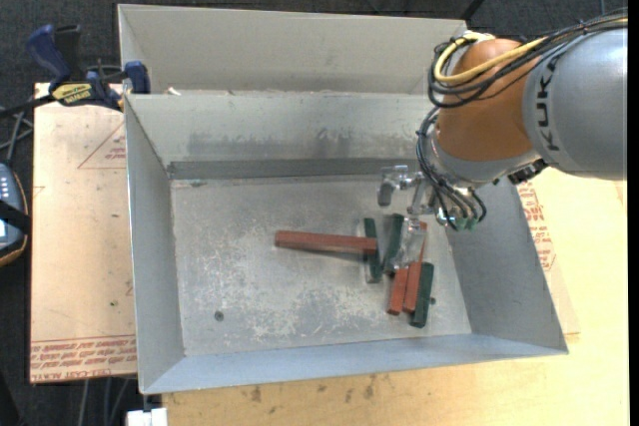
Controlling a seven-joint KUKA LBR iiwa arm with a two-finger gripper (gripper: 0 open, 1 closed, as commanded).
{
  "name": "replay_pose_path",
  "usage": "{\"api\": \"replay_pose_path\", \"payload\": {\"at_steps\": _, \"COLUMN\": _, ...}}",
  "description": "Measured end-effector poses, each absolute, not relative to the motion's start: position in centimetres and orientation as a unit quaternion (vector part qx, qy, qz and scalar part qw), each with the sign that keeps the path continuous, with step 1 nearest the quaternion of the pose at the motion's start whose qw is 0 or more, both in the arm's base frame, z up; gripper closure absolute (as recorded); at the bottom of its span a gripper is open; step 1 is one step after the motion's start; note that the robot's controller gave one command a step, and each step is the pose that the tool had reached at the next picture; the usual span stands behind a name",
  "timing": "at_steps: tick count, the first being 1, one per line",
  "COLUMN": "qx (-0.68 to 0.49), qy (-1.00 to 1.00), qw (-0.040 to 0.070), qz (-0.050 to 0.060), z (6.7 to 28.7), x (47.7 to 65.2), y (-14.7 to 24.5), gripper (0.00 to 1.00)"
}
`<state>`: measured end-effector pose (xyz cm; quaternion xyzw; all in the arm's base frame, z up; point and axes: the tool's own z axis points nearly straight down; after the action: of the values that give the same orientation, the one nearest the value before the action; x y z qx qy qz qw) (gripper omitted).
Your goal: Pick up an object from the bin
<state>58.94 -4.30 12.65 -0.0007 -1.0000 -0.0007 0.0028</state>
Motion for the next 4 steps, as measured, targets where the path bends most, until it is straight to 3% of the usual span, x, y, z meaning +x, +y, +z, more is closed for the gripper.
{"api": "replay_pose_path", "payload": {"at_steps": 1, "qx": 0.0, "qy": -1.0, "qw": -0.001, "qz": 0.0, "z": 13.0, "x": 59.1, "y": -4.3, "gripper": 0.0}}
{"api": "replay_pose_path", "payload": {"at_steps": 2, "qx": -0.014, "qy": -1.0, "qw": -0.001, "qz": -0.001, "z": 7.0, "x": 59.0, "y": 1.4, "gripper": 1.0}}
{"api": "replay_pose_path", "payload": {"at_steps": 3, "qx": -0.014, "qy": -1.0, "qw": -0.001, "qz": -0.001, "z": 7.0, "x": 59.0, "y": 1.4, "gripper": 1.0}}
{"api": "replay_pose_path", "payload": {"at_steps": 4, "qx": 0.019, "qy": -1.0, "qw": -0.001, "qz": 0.0, "z": 7.2, "x": 61.8, "y": 5.3, "gripper": 1.0}}
